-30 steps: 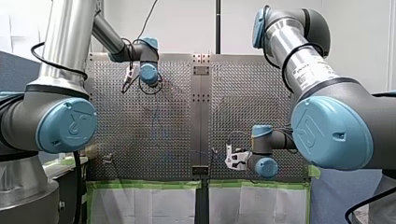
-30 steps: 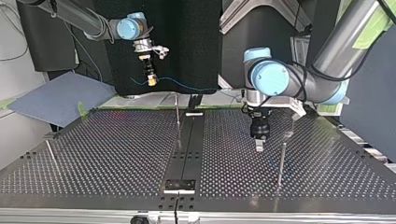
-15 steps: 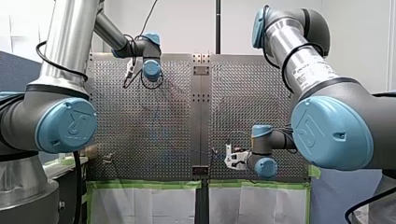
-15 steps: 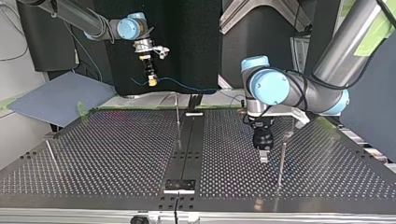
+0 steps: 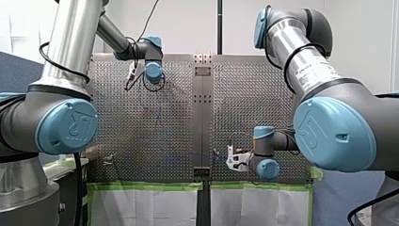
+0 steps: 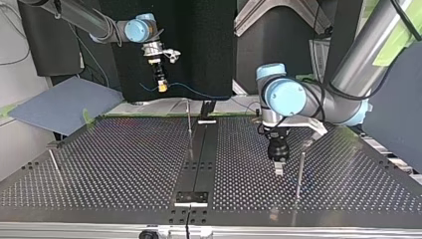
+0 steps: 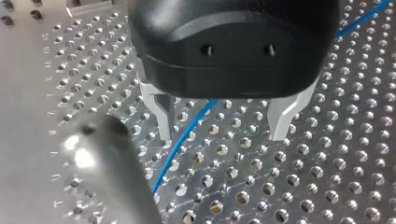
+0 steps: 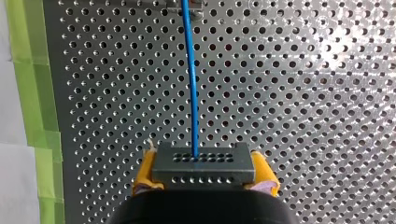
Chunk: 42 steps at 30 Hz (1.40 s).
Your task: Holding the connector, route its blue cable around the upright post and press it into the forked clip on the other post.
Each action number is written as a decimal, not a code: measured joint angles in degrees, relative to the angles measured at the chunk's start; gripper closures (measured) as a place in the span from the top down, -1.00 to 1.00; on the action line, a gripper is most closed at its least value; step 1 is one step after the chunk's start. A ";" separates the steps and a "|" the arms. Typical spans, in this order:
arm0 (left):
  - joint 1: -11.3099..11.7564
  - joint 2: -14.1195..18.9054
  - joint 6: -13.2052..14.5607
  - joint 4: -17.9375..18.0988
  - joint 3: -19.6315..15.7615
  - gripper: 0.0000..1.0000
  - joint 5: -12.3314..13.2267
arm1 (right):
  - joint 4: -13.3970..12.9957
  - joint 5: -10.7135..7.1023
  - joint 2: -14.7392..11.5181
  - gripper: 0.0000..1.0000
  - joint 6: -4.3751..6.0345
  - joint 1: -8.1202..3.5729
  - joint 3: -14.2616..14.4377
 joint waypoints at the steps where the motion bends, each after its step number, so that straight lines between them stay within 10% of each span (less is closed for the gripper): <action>1: -0.08 -0.27 0.00 -0.14 0.12 0.97 0.09 | -0.01 0.00 0.00 -1.00 0.00 0.00 -0.01; 42: -6.07 -10.75 0.21 3.62 -5.86 0.97 -3.46 | 0.40 0.00 0.00 -1.00 -0.16 -0.02 -0.01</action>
